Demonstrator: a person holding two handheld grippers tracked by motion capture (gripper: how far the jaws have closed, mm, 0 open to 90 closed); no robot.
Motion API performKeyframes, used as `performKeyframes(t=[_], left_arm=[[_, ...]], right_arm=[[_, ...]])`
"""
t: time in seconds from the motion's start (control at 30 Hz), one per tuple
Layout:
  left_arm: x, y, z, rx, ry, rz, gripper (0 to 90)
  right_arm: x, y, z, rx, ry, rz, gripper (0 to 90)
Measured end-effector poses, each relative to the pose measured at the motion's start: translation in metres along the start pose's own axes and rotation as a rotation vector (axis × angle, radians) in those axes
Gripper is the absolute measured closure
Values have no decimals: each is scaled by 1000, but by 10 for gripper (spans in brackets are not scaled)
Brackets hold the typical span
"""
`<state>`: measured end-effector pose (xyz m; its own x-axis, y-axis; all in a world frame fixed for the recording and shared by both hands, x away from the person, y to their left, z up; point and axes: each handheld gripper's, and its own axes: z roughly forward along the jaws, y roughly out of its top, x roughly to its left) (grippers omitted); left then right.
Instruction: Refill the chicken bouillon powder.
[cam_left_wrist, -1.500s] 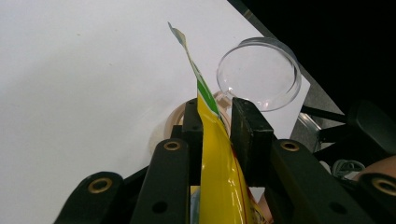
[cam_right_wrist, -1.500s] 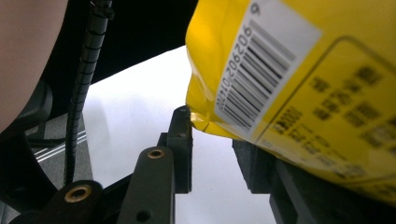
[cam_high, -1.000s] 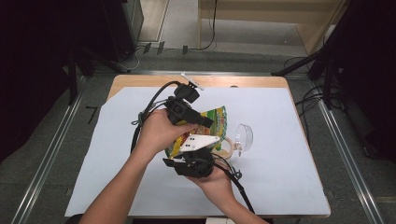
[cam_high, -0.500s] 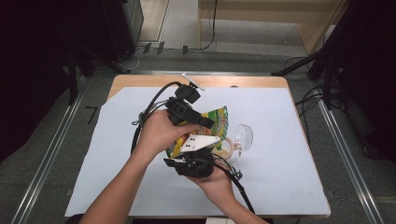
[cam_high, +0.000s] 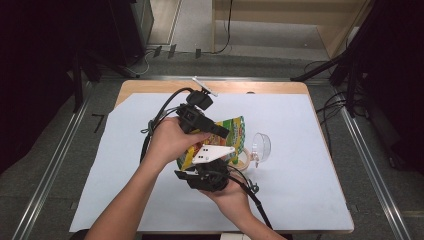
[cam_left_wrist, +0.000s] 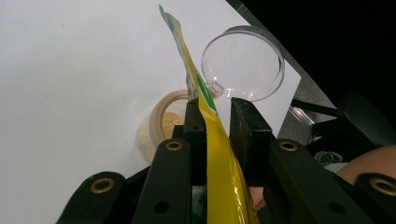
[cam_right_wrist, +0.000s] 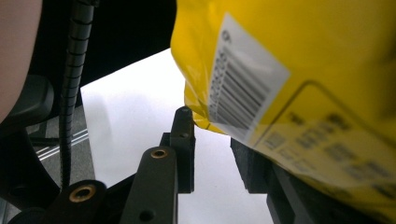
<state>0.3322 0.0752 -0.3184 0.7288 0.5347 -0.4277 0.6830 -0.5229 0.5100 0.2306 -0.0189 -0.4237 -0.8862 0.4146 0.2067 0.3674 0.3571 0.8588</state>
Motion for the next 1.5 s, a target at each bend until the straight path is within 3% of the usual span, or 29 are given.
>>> performKeyframes(t=[0.57, 0.77, 0.83, 1.03, 1.2, 1.5], left_arm=[[-1, 0, 1, -3, 0, 17, 759], [-2, 0, 2, 11, 22, 25, 754], [-3, 0, 3, 9, 40, 17, 753], [-2, 1, 2, -9, 42, -11, 742], [0, 0, 1, -6, 17, -33, 779], [-1, 0, 0, -12, 28, -38, 787]], right_arm=[[1, 0, -1, -1, 4, -3, 723], [1, 0, -1, 0, 6, -2, 723], [0, 0, -1, 1, 7, -1, 723], [-1, 1, -3, -3, 7, 5, 722], [0, 1, -3, -5, 10, 1, 722], [2, 2, -4, -7, 14, 1, 719]])
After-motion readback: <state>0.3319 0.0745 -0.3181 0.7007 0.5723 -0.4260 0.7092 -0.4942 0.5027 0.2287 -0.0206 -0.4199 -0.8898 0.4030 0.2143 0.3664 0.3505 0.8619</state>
